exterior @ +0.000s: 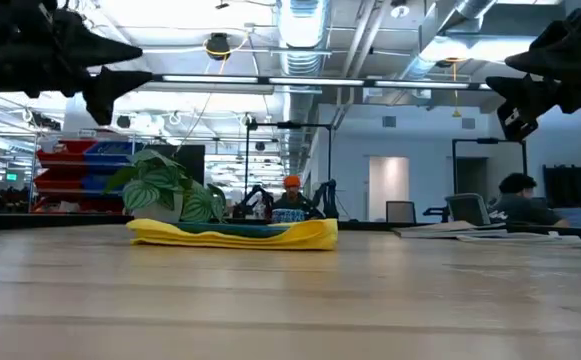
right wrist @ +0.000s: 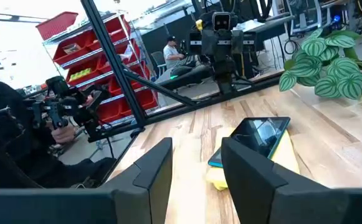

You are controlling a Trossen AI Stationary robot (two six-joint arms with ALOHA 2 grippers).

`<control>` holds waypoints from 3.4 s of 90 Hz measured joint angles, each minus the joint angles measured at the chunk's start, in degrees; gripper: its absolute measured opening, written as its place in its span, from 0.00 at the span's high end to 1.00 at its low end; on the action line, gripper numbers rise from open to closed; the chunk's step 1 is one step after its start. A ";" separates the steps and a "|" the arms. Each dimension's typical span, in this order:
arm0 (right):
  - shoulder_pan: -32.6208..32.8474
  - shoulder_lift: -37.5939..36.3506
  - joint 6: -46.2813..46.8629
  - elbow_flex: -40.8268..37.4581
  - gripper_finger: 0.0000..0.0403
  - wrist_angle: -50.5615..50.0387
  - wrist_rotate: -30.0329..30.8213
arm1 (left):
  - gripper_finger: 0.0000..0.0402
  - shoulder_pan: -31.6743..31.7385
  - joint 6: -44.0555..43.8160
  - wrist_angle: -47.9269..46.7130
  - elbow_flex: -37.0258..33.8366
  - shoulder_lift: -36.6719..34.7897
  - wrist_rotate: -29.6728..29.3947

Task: Apply microfiber cloth
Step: Prepare the blue tablet

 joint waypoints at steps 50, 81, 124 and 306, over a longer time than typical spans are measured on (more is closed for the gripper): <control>-0.02 -0.02 0.00 0.00 0.69 0.00 0.00 | 0.58 -7.05 -9.75 -37.53 24.68 45.80 -7.62; -0.01 -0.02 0.00 -0.01 0.69 0.01 0.00 | 0.41 -4.71 -19.22 -27.47 15.01 50.64 -4.20; 0.00 -0.02 0.00 0.00 0.69 0.02 0.00 | 0.37 5.67 -29.71 0.42 4.53 53.51 10.42; -0.02 -0.02 0.00 -0.02 0.69 0.04 0.00 | 1.00 -5.75 -15.75 -9.25 21.50 44.67 2.41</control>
